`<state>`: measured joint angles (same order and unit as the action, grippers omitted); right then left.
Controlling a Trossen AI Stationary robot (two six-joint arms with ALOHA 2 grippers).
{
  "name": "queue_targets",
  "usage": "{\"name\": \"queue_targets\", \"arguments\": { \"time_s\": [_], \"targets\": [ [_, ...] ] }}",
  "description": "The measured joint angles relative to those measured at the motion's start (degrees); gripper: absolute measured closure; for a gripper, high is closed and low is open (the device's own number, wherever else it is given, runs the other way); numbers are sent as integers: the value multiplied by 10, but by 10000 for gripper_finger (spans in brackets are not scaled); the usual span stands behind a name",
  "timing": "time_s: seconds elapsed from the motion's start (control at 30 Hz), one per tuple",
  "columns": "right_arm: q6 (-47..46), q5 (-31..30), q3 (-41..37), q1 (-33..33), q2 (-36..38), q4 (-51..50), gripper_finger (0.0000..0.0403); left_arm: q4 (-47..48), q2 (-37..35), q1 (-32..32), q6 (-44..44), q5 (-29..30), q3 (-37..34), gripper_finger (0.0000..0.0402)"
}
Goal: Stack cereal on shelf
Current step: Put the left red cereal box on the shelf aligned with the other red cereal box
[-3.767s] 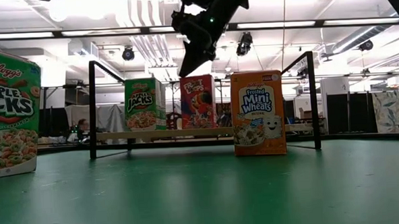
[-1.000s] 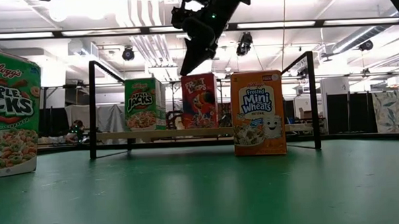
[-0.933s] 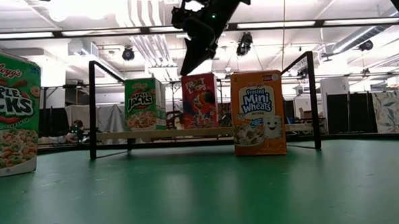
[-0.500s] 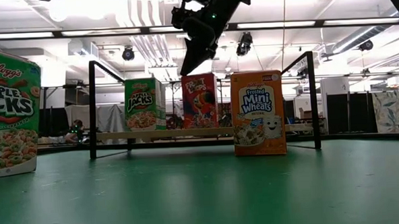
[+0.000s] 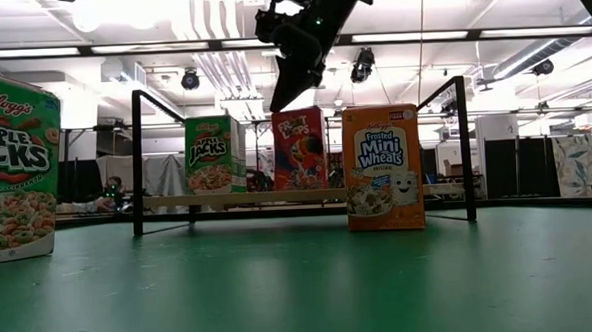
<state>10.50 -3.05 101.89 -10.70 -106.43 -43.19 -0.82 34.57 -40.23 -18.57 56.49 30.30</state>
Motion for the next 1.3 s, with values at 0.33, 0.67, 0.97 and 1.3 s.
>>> {"name": "queue_targets", "arguments": {
  "time_s": [0.33,0.67,0.97,1.3],
  "targets": [
    [0,0,35,3,10,-27,394,0,0,0,0,0,0,362],
    [-36,-1,66,-3,30,-193,394,0,0,0,0,0,0,362],
    [-61,-1,46,-38,29,-258,394,0,0,0,0,0,0,362],
    [-37,-1,25,-71,29,-186,394,0,0,0,0,0,0,362]
  ]
}}
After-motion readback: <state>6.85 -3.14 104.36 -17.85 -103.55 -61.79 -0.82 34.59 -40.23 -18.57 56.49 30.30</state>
